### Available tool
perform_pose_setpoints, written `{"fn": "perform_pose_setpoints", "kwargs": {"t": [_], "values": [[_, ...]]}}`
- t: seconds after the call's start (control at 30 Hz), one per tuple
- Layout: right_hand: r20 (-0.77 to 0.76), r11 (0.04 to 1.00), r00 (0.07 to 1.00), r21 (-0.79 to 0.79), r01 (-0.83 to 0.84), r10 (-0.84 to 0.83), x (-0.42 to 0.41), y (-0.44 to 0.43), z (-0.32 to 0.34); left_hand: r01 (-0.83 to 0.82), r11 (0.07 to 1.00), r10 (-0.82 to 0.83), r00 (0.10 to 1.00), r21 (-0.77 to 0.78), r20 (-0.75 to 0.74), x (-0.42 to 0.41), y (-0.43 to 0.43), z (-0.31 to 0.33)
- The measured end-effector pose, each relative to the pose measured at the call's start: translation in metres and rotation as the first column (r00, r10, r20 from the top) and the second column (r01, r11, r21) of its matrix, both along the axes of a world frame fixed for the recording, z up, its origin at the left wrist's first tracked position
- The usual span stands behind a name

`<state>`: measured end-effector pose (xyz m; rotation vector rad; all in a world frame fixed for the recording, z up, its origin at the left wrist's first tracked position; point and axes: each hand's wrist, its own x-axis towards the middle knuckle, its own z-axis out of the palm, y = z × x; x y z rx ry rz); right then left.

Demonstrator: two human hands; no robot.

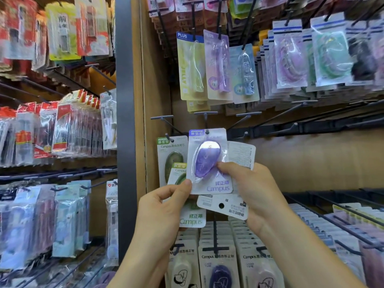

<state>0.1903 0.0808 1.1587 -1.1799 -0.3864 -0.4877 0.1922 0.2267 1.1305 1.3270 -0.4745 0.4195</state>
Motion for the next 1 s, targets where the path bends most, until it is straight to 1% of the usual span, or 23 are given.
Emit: {"fn": "perform_pose_setpoints", "kwargs": {"t": [0.17, 0.23, 0.4, 0.53, 0.67, 0.77, 0.83, 0.9, 0.93, 1.0], "values": [[-0.030, 1.000, 0.999, -0.023, 0.020, -0.021, 0.003, -0.004, -0.002, -0.039, 0.999, 0.040, 0.999, 0.036, -0.017, 0.012, -0.002, 0.000], [-0.013, 0.998, 0.999, -0.047, 0.052, -0.052, 0.003, -0.008, -0.005, -0.076, 0.996, 0.077, 0.997, 0.043, -0.019, 0.020, -0.003, -0.001], [0.084, 0.954, 0.952, -0.038, 0.298, -0.294, 0.002, -0.026, -0.020, -0.168, 0.984, 0.168, 0.986, 0.050, 0.013, 0.037, -0.006, -0.002], [0.166, 0.926, 0.928, -0.124, 0.356, -0.335, 0.001, -0.030, -0.024, -0.222, 0.968, 0.222, 0.975, 0.115, 0.013, 0.045, -0.010, 0.000], [0.279, 0.868, 0.882, -0.221, 0.444, -0.380, 0.001, -0.030, -0.026, -0.304, 0.935, 0.307, 0.952, 0.182, 0.012, 0.045, -0.011, -0.004], [0.374, 0.837, 0.846, -0.250, 0.487, -0.380, 0.002, -0.031, -0.030, -0.335, 0.927, 0.337, 0.941, 0.169, 0.014, 0.038, -0.008, -0.005], [0.445, 0.805, 0.808, -0.263, 0.531, -0.387, 0.002, -0.033, -0.033, -0.303, 0.940, 0.309, 0.951, 0.157, -0.010, 0.027, -0.005, -0.007], [0.528, 0.750, 0.749, -0.280, 0.599, -0.401, 0.000, -0.035, -0.037, -0.258, 0.948, 0.267, 0.963, 0.189, -0.026, 0.019, -0.001, -0.015], [0.573, 0.708, 0.708, -0.287, 0.645, -0.412, -0.001, -0.036, -0.039, -0.237, 0.950, 0.250, 0.968, 0.202, -0.040, 0.016, 0.002, -0.016], [0.677, 0.591, 0.607, -0.306, 0.746, -0.416, -0.005, -0.039, -0.041, -0.226, 0.948, 0.247, 0.966, 0.225, -0.069, 0.007, 0.009, -0.017]]}}
